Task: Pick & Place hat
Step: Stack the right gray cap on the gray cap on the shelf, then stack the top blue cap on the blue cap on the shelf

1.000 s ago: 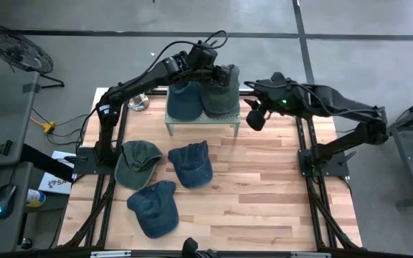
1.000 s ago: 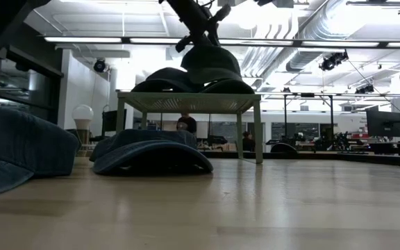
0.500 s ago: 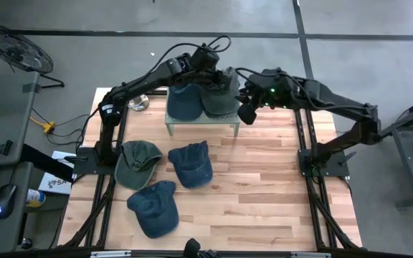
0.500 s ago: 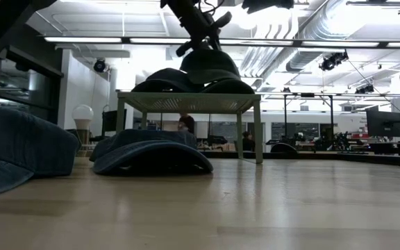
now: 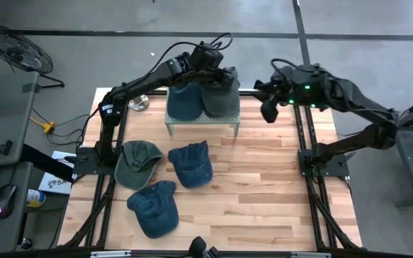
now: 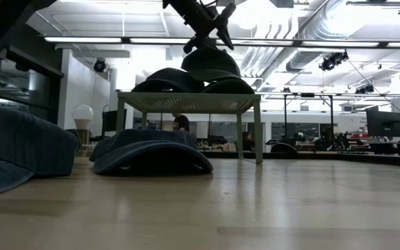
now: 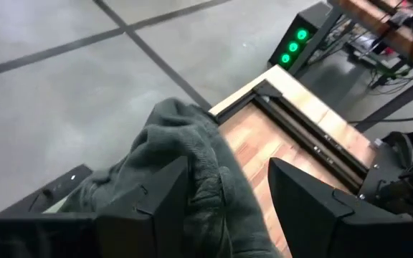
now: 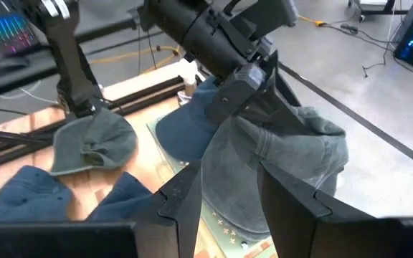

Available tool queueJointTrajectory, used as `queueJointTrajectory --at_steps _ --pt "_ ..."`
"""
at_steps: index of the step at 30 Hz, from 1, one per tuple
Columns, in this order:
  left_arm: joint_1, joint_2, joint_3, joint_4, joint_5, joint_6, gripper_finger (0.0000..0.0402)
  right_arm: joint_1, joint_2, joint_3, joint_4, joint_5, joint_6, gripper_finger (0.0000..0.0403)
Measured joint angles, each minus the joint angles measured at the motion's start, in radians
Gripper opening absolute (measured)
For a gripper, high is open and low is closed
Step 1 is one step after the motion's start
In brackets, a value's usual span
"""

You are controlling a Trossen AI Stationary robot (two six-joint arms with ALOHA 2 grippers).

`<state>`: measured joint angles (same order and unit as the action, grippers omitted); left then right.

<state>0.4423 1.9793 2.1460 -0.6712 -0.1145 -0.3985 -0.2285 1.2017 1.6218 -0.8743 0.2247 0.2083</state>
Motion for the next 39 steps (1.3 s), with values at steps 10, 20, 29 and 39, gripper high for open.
queueJointTrajectory --at_steps 10,20,29,39 --pt "-0.005 0.0 0.0 0.051 -0.031 0.025 0.0191 0.007 -0.104 0.0 -0.069 -0.045 0.023 0.0129" --pt "-0.005 -0.001 0.0 0.096 -0.063 0.035 0.0191 0.094 -0.132 0.0 -0.087 -0.023 0.019 0.0129" --pt "-0.011 -0.013 -0.001 0.104 -0.169 0.064 0.0191 0.133 -0.129 0.0 -0.118 -0.022 0.014 0.0129" --pt "-0.019 -0.042 -0.001 0.096 -0.233 0.13 0.0191 0.156 -0.129 0.0 -0.14 -0.03 0.016 0.0129"
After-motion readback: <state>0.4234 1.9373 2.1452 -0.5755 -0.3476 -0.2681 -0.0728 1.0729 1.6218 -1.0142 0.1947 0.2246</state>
